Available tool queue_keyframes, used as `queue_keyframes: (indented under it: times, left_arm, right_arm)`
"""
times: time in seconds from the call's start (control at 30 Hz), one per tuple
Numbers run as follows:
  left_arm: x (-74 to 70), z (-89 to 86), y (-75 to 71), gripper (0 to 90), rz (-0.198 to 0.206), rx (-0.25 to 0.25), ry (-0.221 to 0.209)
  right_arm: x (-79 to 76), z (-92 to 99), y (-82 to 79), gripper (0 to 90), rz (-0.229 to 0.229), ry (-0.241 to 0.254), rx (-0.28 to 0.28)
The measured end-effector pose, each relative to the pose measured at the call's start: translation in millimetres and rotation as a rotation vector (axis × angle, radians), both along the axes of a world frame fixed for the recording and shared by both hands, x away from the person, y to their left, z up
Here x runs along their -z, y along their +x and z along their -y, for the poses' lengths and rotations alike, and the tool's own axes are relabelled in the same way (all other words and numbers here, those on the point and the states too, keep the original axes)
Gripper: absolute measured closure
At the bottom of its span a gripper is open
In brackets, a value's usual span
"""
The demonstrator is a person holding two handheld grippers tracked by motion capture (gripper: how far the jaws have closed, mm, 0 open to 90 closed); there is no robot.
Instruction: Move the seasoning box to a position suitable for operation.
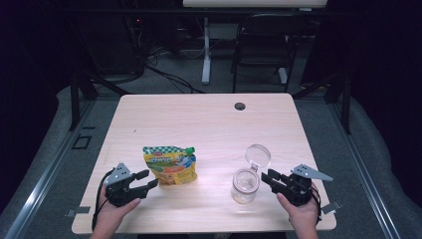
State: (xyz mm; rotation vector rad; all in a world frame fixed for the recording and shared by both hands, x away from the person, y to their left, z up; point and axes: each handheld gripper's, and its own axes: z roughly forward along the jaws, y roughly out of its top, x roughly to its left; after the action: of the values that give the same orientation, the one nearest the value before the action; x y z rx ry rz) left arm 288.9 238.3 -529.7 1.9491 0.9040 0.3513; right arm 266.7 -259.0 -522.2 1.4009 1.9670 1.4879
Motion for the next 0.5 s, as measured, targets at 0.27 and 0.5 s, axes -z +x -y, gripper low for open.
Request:
queue_keyframes:
  times: [0.27,0.5]
  left_arm:
    - [2.7,3.9,13.2,46.2,-0.041,0.007,-0.044]
    - [0.6,5.5,17.7,48.6,-0.031,0.028,-0.077]
  right_arm:
    - [0.6,10.0,-7.7,55.2,0.007,0.038,0.012]
    - [4.2,9.1,-6.8,52.8,-0.005,0.022,-0.009]
